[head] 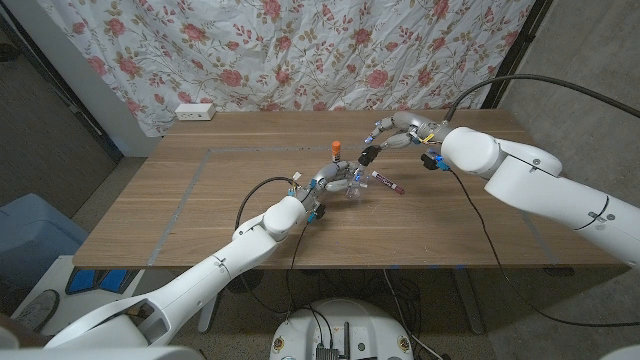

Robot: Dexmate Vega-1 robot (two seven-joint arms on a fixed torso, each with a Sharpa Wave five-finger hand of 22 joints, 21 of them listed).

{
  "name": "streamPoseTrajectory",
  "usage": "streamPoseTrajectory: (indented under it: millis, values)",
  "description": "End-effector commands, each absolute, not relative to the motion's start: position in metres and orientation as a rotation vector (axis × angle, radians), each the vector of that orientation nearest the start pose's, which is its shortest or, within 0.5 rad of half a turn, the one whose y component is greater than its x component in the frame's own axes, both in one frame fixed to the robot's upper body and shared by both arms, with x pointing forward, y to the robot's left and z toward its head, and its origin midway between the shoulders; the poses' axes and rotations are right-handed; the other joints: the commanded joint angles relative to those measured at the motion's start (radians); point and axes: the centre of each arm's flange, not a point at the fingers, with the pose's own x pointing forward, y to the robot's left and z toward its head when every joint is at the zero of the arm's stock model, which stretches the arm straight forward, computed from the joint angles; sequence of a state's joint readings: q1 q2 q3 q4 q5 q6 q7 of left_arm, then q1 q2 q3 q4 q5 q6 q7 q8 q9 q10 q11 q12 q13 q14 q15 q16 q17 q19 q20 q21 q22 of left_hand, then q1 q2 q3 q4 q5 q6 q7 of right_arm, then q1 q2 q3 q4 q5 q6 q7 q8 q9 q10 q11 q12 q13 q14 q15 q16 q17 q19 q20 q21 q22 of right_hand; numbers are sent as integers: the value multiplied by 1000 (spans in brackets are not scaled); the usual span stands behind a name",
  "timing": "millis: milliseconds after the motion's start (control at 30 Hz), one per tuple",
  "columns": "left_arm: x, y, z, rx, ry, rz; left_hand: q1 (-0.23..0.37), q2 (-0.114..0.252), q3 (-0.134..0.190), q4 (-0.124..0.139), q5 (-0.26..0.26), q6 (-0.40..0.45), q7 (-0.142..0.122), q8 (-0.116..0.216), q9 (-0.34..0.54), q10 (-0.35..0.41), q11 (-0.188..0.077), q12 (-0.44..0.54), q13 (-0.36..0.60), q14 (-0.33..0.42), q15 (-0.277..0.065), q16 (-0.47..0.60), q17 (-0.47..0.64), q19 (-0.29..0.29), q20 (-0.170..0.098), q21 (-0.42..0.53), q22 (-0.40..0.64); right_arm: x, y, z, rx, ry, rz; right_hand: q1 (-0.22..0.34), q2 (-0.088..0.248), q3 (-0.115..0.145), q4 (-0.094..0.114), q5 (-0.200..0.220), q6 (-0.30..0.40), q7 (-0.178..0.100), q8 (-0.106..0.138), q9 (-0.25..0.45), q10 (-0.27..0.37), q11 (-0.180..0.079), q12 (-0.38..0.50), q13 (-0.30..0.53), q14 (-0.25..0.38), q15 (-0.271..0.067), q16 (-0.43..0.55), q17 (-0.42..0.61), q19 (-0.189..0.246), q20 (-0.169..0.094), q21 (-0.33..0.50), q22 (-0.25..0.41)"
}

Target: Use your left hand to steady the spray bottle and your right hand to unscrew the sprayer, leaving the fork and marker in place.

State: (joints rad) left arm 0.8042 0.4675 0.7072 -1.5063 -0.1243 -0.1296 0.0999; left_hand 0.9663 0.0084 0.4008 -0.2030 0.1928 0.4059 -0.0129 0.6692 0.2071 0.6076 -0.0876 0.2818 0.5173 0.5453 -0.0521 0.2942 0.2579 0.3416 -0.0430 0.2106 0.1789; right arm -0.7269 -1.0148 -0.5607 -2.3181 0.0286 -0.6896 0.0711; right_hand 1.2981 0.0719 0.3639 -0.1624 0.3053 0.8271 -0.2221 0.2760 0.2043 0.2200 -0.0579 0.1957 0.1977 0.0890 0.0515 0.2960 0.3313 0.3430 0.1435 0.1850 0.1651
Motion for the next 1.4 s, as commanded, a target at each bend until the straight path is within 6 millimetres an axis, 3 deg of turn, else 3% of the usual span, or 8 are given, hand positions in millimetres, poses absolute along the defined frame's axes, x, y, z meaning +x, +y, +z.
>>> streamPoseTrajectory:
  millis: [33,133,267,633,967,1400]
  values:
    - [612,93,-65,513,-622,-419,-118,135,42,30,4,64,13,7,5,48,-36,8,2,9,-89,3,5,12,-20,3,3,491,-200,84,-1131,-470,182,-50,-15,-28,13,-10,-42,0,-30,-3,-19,15,0,3,-1,25,-8,-1,6,18,5,2]
    - [612,93,-64,514,-624,-421,-119,134,42,31,4,65,13,7,4,49,-36,8,3,8,-89,3,6,12,-20,3,3,490,-202,85,-1170,-463,206,-64,-17,-37,16,-14,-63,1,-44,-4,-34,20,-3,3,-12,31,-13,-2,5,22,4,2]
    - [612,93,-64,514,-626,-423,-118,133,42,30,4,66,15,8,4,48,-36,7,3,9,-89,3,6,12,-20,3,3,491,-204,86,-1202,-461,233,-124,-32,-68,31,-33,-112,2,-70,-4,-54,44,-3,3,-22,54,-22,-7,9,42,4,2]
    - [611,93,-63,520,-631,-428,-118,132,42,30,4,66,15,7,4,49,-35,6,4,9,-89,4,7,13,-21,3,3,496,-207,95,-1341,-491,309,-195,-52,-102,40,-68,-197,3,-93,-3,-99,70,-6,4,-42,82,-39,-15,14,62,3,2]
    - [610,92,-61,526,-633,-437,-119,133,43,31,4,67,16,7,4,51,-36,6,5,9,-89,4,9,13,-20,3,3,500,-209,104,-1454,-522,362,-249,-67,-123,39,-108,-318,4,-101,0,-172,99,-13,4,-88,120,-64,-22,-15,71,-4,3]
    - [608,93,-62,530,-630,-439,-120,133,45,31,4,68,16,7,4,49,-37,4,6,11,-90,3,9,13,-20,2,3,510,-207,113,-1542,-527,444,-321,-93,-151,47,-127,-416,7,-95,4,-227,138,-10,5,-123,153,-79,-28,-34,72,-4,3]
